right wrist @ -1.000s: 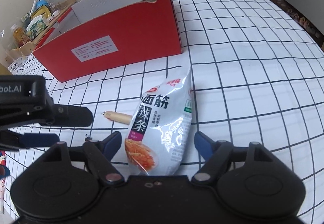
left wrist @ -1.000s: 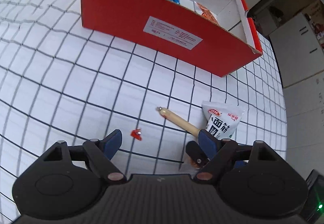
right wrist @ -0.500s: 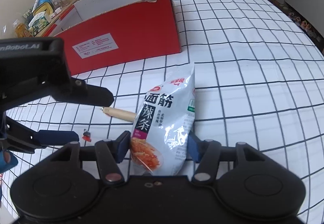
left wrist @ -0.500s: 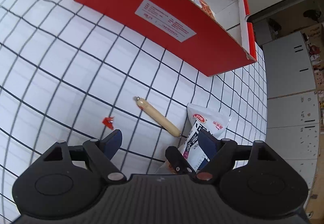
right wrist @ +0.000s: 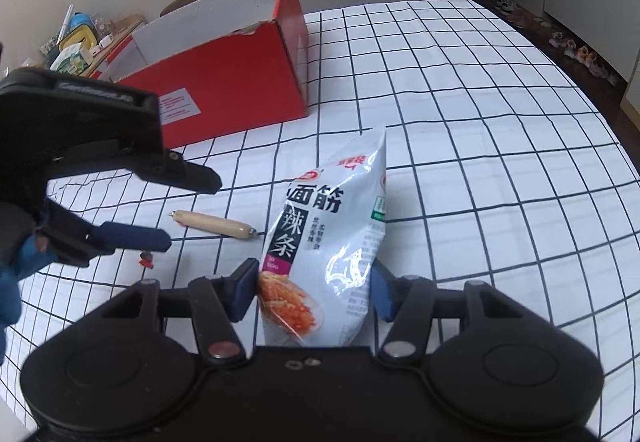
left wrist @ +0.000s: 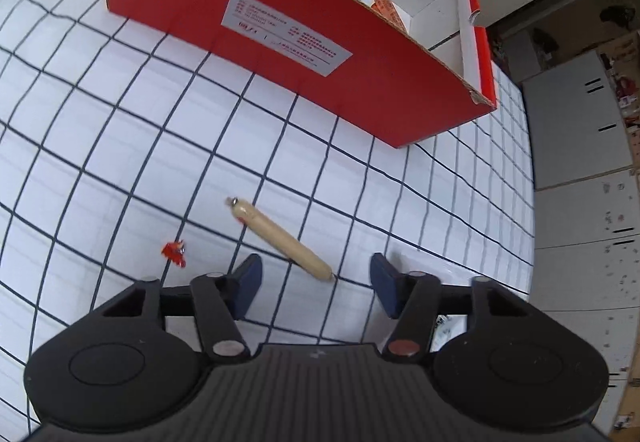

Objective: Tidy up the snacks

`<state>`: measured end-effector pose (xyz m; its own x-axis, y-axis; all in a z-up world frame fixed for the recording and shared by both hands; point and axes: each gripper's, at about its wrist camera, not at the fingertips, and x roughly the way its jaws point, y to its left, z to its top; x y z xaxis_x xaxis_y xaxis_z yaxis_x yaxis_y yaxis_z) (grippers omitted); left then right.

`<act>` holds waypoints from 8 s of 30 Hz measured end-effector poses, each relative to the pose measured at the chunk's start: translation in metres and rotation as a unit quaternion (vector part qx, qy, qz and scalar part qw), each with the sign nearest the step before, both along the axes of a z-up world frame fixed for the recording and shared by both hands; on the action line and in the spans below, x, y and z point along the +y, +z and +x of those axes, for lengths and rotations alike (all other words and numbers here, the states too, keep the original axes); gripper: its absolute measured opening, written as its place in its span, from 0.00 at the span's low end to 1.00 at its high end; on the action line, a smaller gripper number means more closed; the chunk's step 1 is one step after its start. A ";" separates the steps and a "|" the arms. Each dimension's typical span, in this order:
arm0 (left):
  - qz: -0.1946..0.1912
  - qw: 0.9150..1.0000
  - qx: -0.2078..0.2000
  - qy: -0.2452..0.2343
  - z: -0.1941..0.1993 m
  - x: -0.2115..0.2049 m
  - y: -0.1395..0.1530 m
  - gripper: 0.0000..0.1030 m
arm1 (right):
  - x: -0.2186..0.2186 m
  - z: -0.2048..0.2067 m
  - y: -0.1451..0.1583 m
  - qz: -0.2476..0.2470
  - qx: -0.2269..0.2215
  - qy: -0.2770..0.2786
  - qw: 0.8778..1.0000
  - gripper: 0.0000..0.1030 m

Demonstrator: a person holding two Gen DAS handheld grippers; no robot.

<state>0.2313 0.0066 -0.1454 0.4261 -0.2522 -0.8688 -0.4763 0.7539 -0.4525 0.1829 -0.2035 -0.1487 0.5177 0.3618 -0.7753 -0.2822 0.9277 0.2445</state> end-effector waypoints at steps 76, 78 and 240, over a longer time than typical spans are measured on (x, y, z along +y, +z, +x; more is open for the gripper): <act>0.167 0.974 -0.145 -0.054 -0.035 0.069 0.115 0.09 | 0.073 0.026 0.130 -0.023 -0.157 0.139 0.978 0.53; 0.173 0.972 -0.150 -0.054 -0.026 0.072 0.121 0.09 | 0.078 0.032 0.133 -0.024 -0.165 0.142 0.976 0.53; 0.314 0.910 -0.259 -0.083 -0.133 0.039 0.155 1.00 | 0.038 -0.049 0.157 0.068 -0.240 0.079 0.965 1.00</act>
